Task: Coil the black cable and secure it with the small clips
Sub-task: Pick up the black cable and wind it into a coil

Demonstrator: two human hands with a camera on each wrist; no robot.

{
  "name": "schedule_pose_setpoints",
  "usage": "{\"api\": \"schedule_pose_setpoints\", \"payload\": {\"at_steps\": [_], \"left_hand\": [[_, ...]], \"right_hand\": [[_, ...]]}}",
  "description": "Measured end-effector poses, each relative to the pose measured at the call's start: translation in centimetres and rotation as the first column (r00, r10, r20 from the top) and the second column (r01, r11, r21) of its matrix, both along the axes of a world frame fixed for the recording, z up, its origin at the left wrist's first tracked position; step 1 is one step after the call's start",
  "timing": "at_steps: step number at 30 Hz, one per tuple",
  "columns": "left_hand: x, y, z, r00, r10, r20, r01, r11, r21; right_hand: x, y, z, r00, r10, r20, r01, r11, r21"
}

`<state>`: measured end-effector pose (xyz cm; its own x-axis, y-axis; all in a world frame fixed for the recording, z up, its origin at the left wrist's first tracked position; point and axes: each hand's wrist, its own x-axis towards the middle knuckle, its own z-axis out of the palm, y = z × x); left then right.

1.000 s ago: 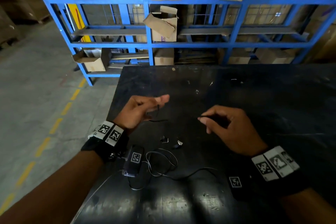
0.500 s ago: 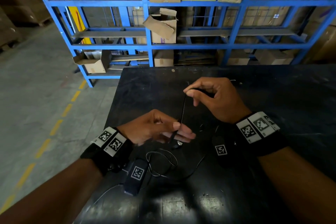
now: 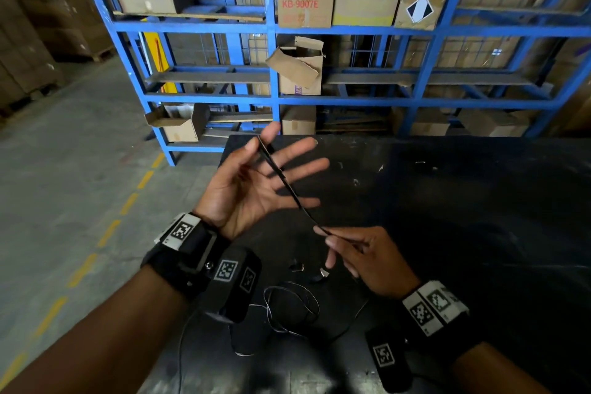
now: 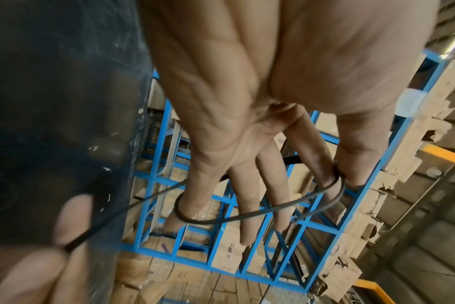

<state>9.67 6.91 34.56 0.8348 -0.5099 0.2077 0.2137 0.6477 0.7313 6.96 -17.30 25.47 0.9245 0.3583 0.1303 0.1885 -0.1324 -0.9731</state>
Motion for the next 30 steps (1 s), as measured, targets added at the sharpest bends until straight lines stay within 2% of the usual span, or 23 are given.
{"api": "schedule_pose_setpoints", "payload": {"at_steps": [3, 6, 12, 17, 20, 23, 25, 30], "left_hand": [[0.6, 0.5, 0.5, 0.991, 0.134, -0.008, -0.134, 0.991, 0.027], [1.1, 1.1, 0.5, 0.968, 0.249, -0.013, -0.247, 0.965, 0.093], [1.2, 1.4, -1.0, 0.929, 0.367, 0.056, -0.359, 0.850, 0.385], [0.0, 0.3, -1.9, 0.955, 0.263, 0.139, -0.290, 0.716, 0.635], [-0.7, -0.4, -2.4, 0.986, 0.105, 0.132, -0.168, 0.690, 0.704], [-1.3, -0.8, -2.2, 0.998, -0.015, 0.066, -0.039, 0.663, 0.747], [-1.6, -0.8, -2.2, 0.996, -0.081, 0.025, 0.035, 0.668, 0.744], [-2.4, -0.9, -1.9, 0.984, -0.173, -0.035, 0.155, 0.750, 0.643]], "right_hand": [[-1.3, 0.1, 0.8, 1.000, 0.013, 0.002, -0.013, 1.000, -0.016], [-2.1, -0.2, 2.0, 0.996, 0.004, 0.089, 0.005, 0.995, -0.096], [-2.2, -0.6, 6.5, 0.943, 0.001, 0.333, 0.076, 0.973, -0.217], [-0.5, -0.5, 9.6, 0.885, 0.032, 0.464, 0.125, 0.944, -0.304], [0.7, 0.0, 10.7, 0.862, 0.085, 0.500, 0.099, 0.939, -0.329], [2.0, 0.2, 11.0, 0.866, 0.104, 0.490, 0.061, 0.949, -0.309], [2.8, 0.3, 11.0, 0.875, 0.111, 0.471, 0.033, 0.957, -0.288], [3.7, 0.7, 10.0, 0.902, 0.120, 0.414, -0.042, 0.981, -0.192]]}}
